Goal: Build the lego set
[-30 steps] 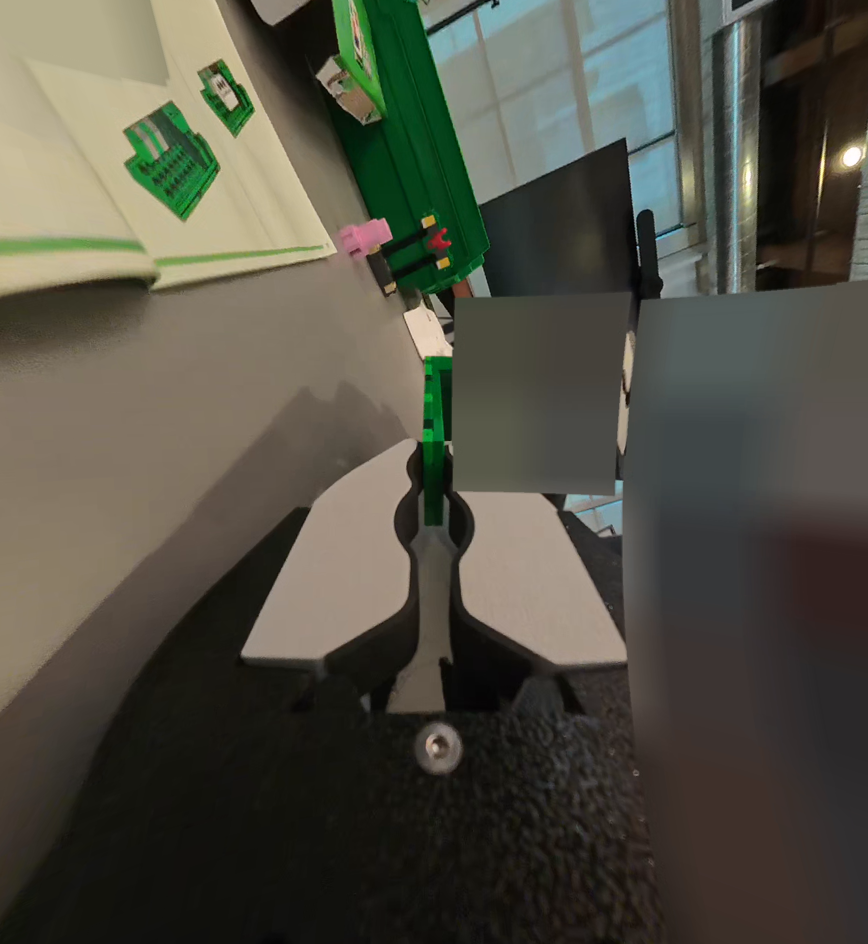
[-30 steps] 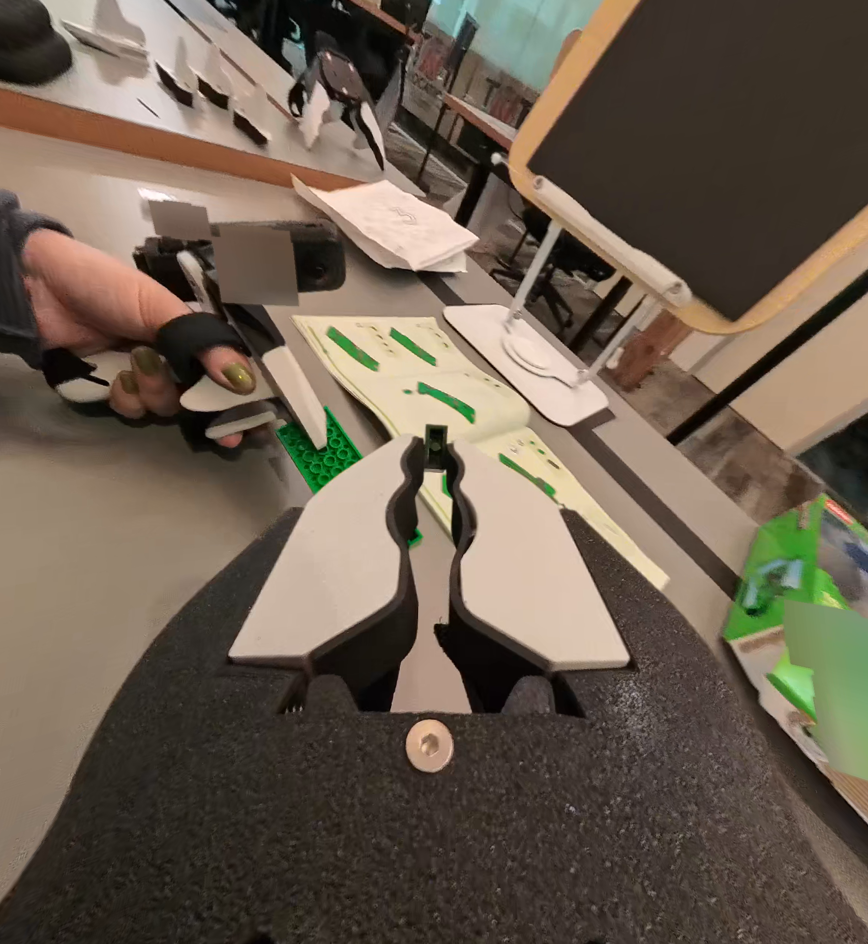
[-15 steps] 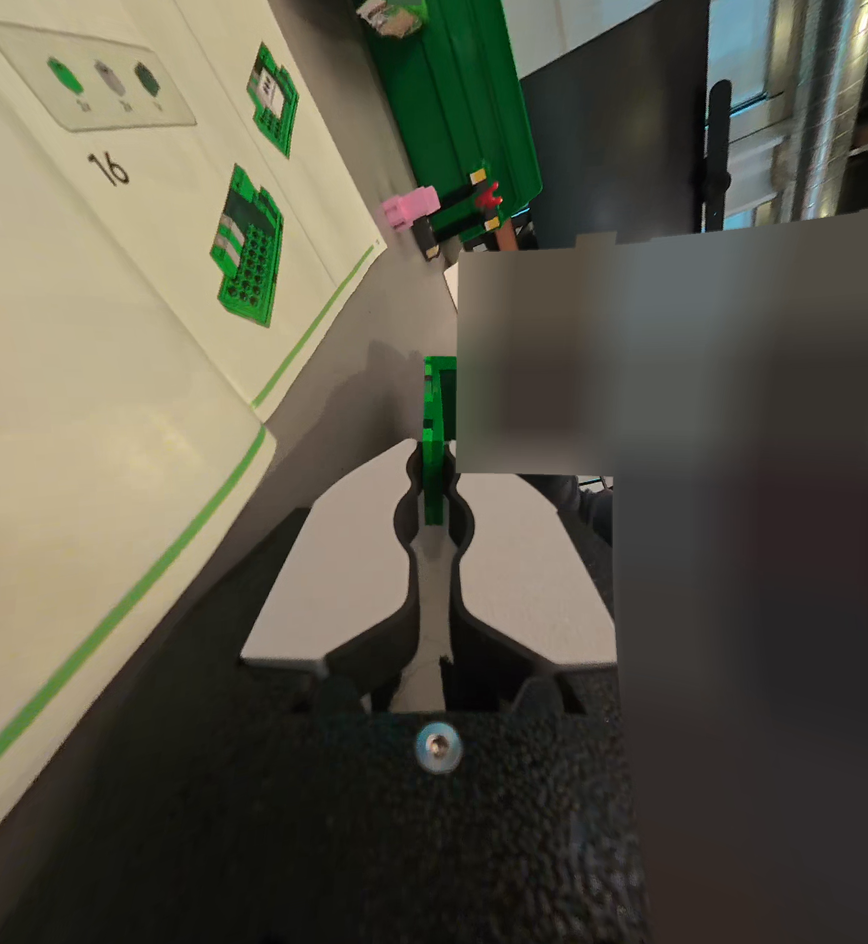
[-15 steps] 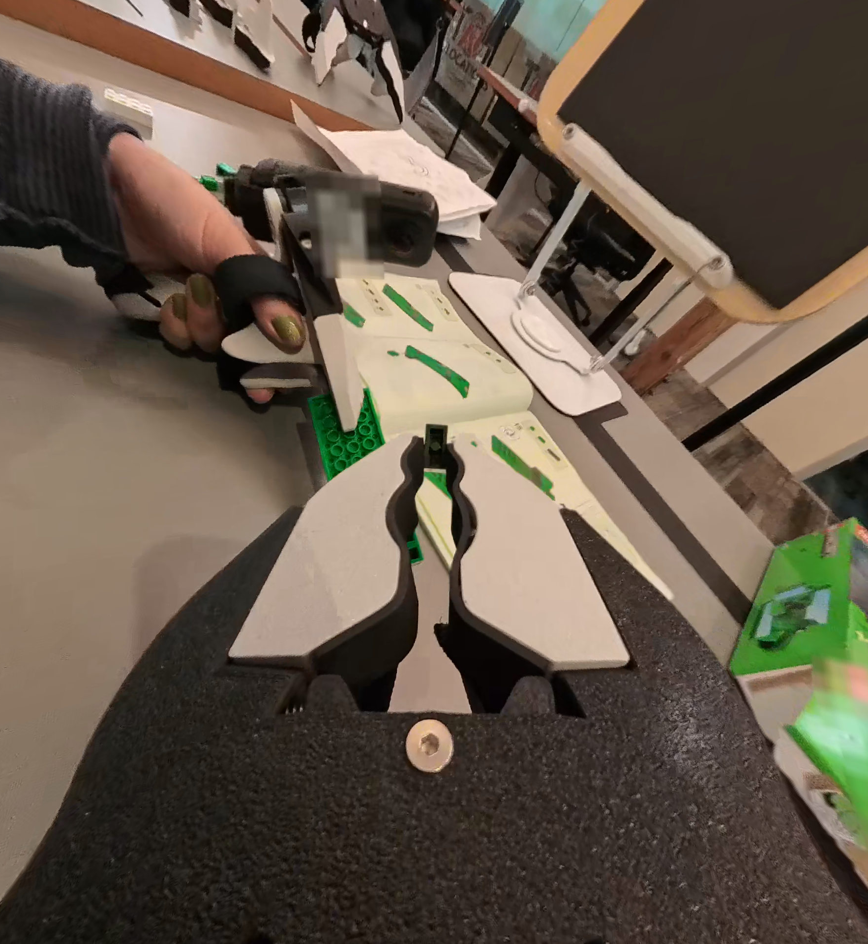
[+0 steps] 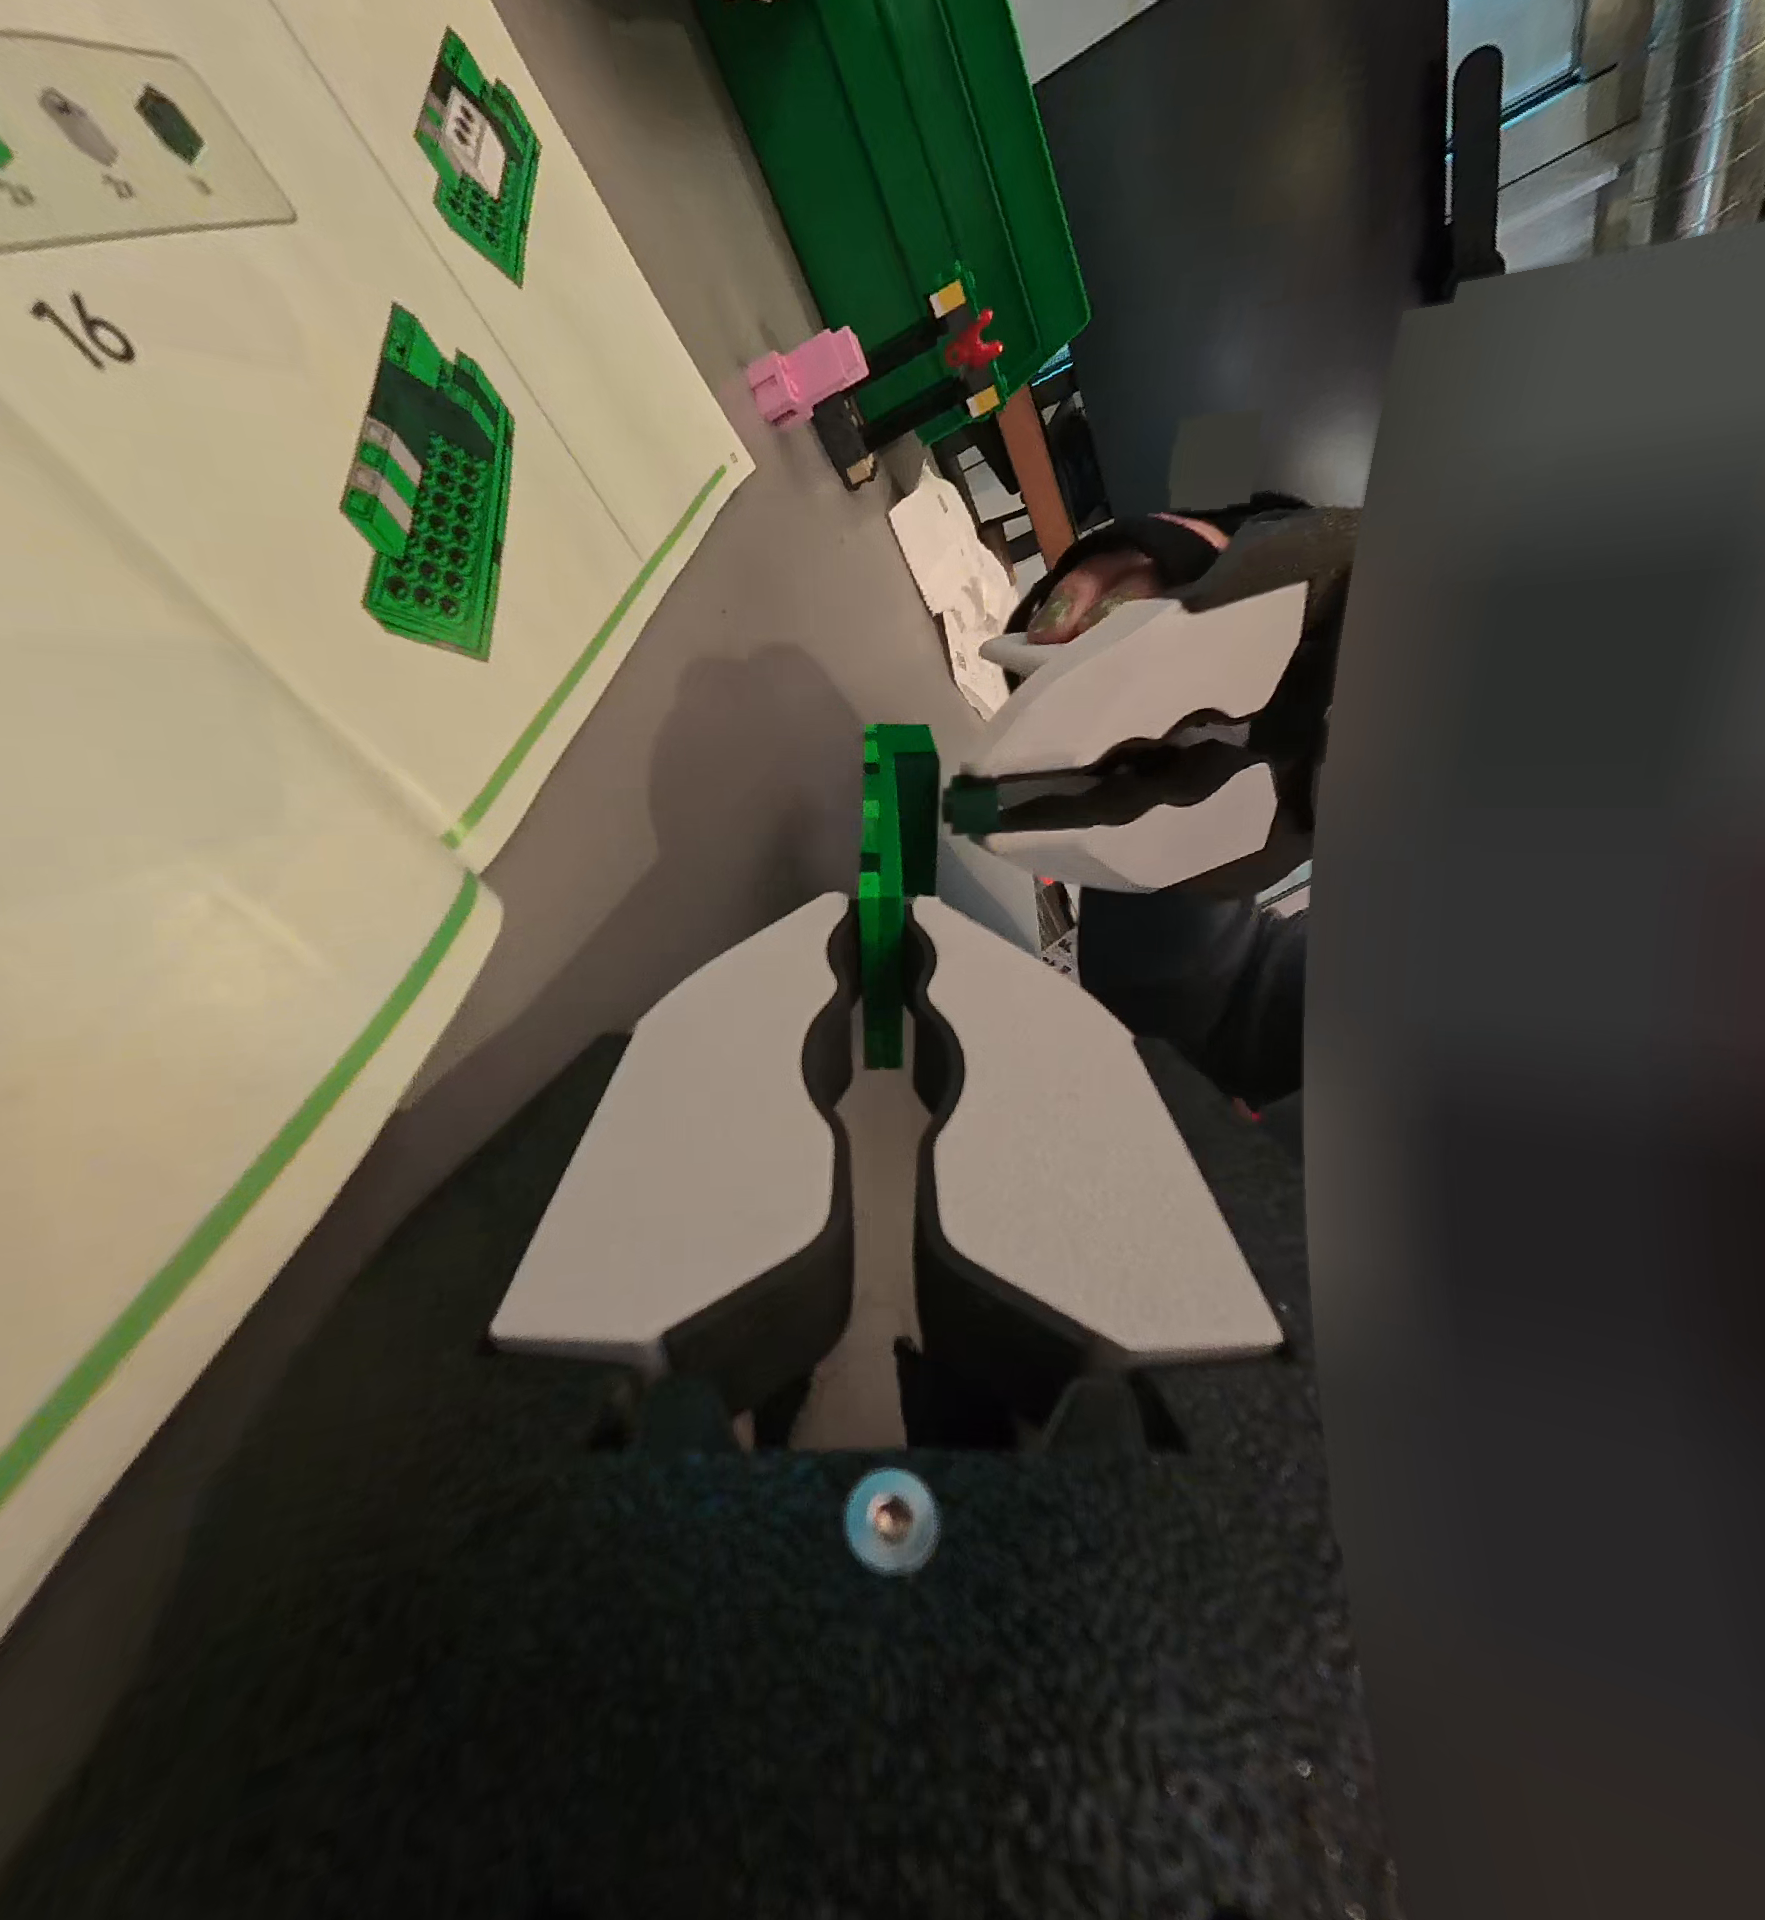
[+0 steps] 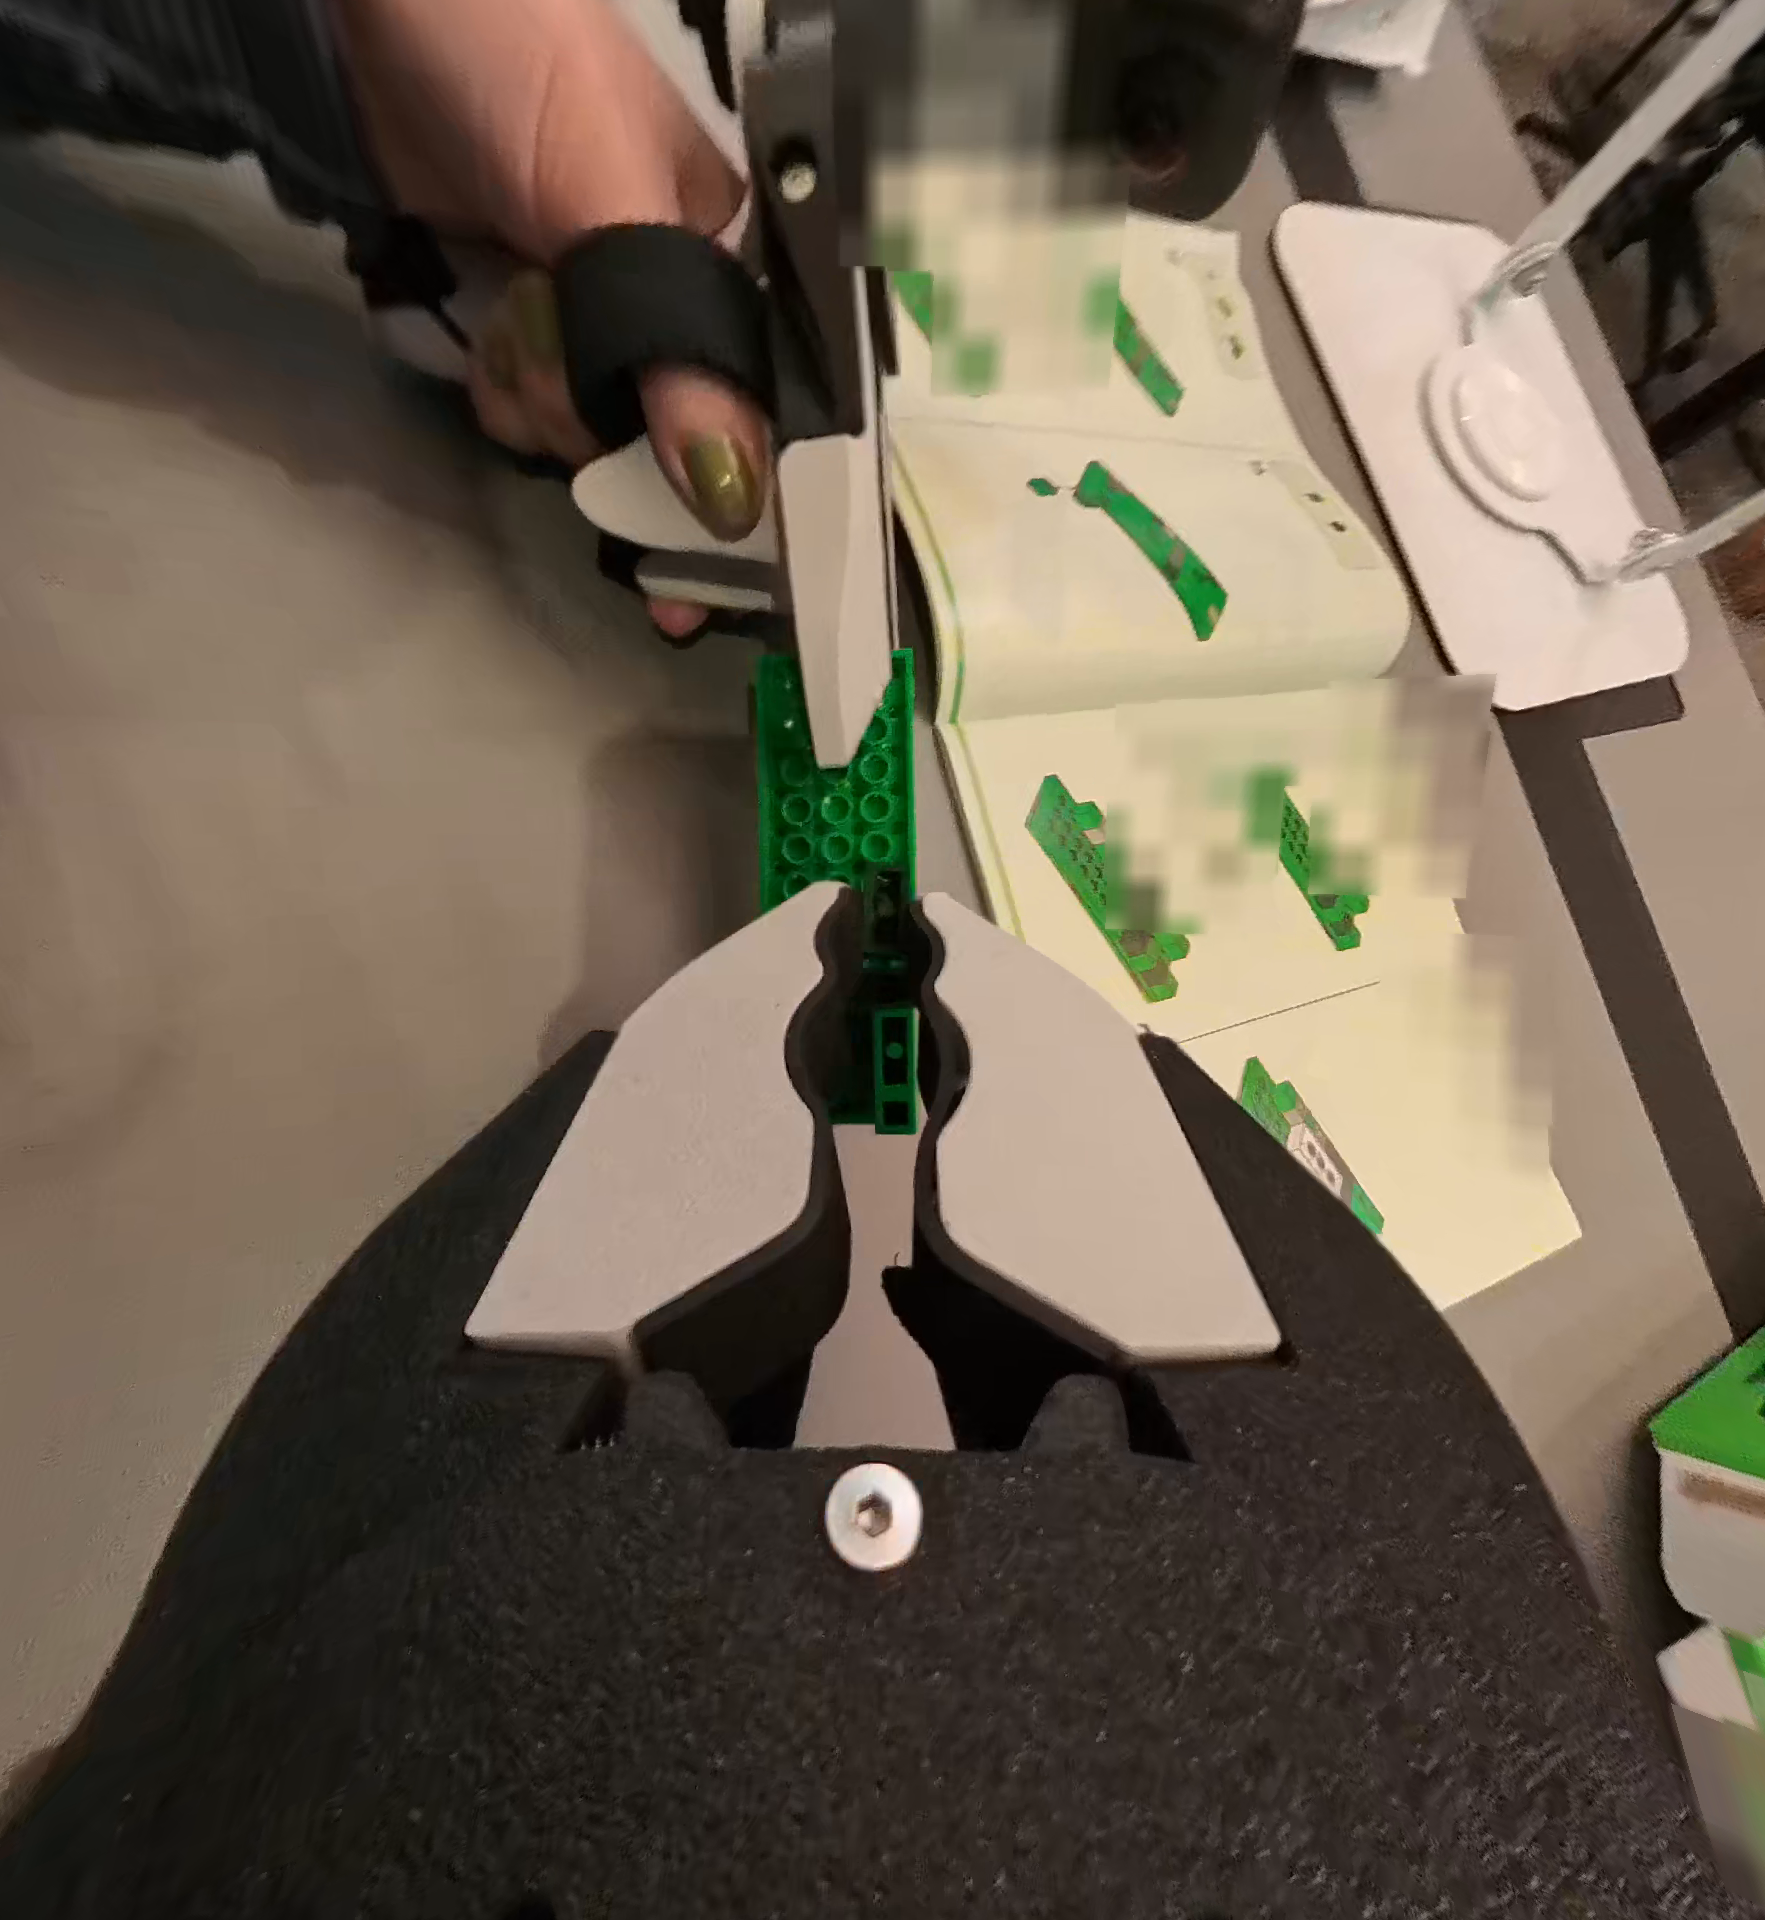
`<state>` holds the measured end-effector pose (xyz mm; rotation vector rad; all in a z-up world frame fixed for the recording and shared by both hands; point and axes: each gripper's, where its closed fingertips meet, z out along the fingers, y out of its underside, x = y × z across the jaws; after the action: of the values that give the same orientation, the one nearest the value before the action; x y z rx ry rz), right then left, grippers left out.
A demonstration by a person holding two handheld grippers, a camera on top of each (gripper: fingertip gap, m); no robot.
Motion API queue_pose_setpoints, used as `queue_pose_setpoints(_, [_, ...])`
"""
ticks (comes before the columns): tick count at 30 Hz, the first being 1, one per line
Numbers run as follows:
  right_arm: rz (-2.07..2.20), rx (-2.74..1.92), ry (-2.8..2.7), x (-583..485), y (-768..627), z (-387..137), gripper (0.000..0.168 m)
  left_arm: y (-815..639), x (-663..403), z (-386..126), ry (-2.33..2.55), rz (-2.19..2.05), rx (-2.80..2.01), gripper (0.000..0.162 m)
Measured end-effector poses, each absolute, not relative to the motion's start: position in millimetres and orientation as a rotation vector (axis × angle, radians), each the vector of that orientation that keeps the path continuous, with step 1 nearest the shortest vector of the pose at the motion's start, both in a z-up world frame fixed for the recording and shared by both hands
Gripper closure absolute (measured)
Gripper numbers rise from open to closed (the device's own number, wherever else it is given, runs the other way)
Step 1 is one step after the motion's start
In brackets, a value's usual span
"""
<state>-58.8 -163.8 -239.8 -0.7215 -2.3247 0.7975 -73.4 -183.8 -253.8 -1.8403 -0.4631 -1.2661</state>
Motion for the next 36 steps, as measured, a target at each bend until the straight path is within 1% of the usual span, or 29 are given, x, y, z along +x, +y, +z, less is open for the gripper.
queue_pose_setpoints(7, [0.616, -0.664, -2.386, -60.6, -163.5, -245.0, 0.16, -185.3, -69.1, -252.4, -0.425, -1.271, -1.844, 0.156])
queue_pose_setpoints(18, [0.503, -0.632, -2.381, -61.1, -163.1, -246.5, 0.16, -185.9, -70.6, -250.8, -0.435, -1.287, -1.824, 0.156])
queue_pose_setpoints(26, [0.489, -0.638, -2.373, -61.3, -163.8, -246.3, 0.16, -186.3, -69.8, -250.2, -0.425, -1.286, -1.824, 0.156])
queue_pose_setpoints(36, [0.511, -0.755, -2.391, -61.5, -161.4, -246.8, 0.16, -186.4, -70.6, -249.3, -0.43, -1.294, -1.813, 0.156])
